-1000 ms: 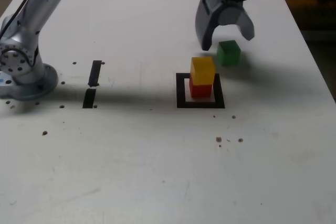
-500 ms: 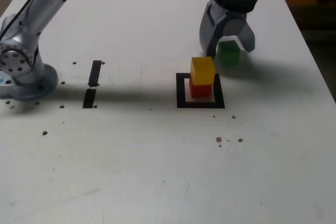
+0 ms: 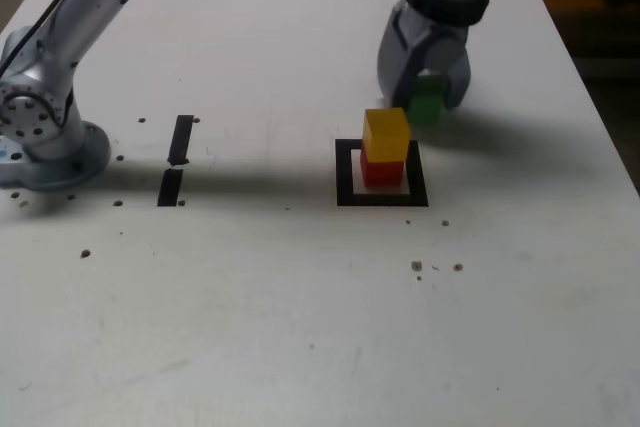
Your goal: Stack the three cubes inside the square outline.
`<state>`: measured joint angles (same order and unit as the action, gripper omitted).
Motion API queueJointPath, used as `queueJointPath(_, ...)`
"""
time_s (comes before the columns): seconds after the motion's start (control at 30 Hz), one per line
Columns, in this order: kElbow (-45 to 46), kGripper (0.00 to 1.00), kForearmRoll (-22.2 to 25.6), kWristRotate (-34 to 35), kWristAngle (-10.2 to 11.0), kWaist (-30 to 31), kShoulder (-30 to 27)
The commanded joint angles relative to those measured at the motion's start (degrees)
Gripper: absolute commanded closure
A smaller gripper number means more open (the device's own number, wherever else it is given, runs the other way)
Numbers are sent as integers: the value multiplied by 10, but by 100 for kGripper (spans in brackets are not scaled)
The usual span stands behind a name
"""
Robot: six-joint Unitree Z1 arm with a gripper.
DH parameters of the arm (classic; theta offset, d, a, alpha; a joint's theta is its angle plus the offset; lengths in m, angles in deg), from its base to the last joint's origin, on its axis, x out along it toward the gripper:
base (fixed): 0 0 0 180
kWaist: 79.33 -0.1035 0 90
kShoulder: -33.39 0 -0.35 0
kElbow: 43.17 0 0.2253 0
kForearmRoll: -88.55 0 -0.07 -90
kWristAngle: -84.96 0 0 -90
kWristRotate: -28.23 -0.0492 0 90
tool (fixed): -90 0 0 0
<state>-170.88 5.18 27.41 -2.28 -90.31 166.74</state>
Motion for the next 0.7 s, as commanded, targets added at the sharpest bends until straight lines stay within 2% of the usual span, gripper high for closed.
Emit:
queueJointPath(0.0,-23,81,36,-4,5,1,-25)
queueJointPath(0.1,-63,81,90,-12,2,1,-56)
queueJointPath(0.2,-96,83,117,-17,-18,7,-102)
queueJointPath(0.3,-94,84,118,-5,-30,23,-147)
queueJointPath(0.43,-57,85,118,29,-26,54,-189)
queueJointPath(0.67,15,84,117,66,-21,120,-202)
